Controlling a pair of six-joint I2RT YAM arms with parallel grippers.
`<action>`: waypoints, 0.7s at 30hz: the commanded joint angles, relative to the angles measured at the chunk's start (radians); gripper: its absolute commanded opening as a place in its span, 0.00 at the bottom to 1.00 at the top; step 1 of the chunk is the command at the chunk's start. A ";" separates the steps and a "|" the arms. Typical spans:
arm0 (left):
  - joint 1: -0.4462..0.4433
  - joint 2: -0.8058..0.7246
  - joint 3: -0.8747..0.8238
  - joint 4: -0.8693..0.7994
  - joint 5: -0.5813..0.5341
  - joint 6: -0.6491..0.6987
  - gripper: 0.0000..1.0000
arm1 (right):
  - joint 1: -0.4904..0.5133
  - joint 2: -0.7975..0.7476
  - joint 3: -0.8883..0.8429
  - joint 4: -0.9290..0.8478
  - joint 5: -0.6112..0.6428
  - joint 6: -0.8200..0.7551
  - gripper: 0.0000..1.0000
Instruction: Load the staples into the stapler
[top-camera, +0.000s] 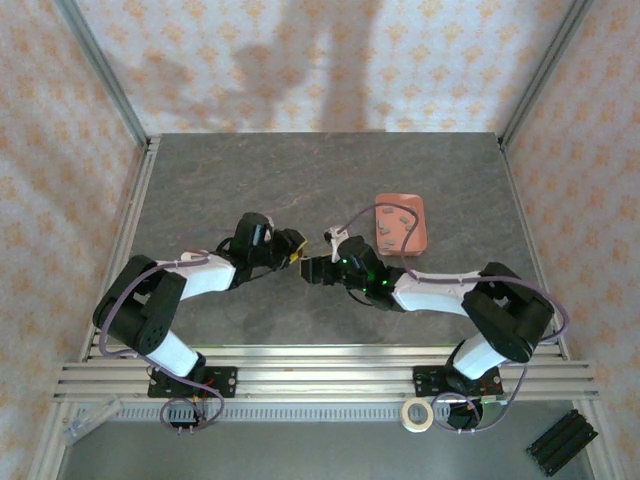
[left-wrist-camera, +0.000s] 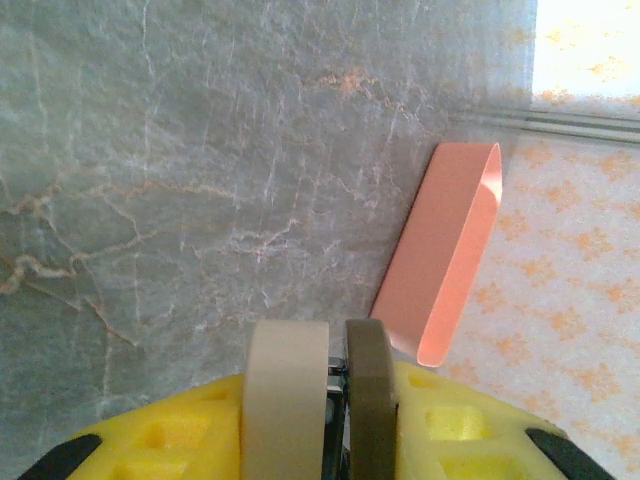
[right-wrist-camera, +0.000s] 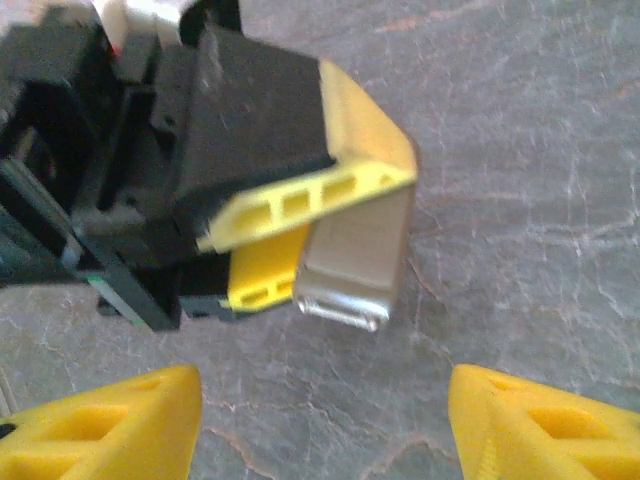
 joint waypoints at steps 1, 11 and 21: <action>-0.025 -0.010 -0.019 0.127 0.012 -0.089 0.32 | 0.004 0.018 -0.007 0.122 0.026 -0.046 0.66; -0.064 0.005 -0.040 0.240 0.014 -0.172 0.32 | 0.003 0.062 0.004 0.166 0.079 -0.047 0.61; -0.095 0.023 -0.063 0.393 0.008 -0.269 0.31 | -0.036 0.083 0.002 0.228 0.087 -0.040 0.40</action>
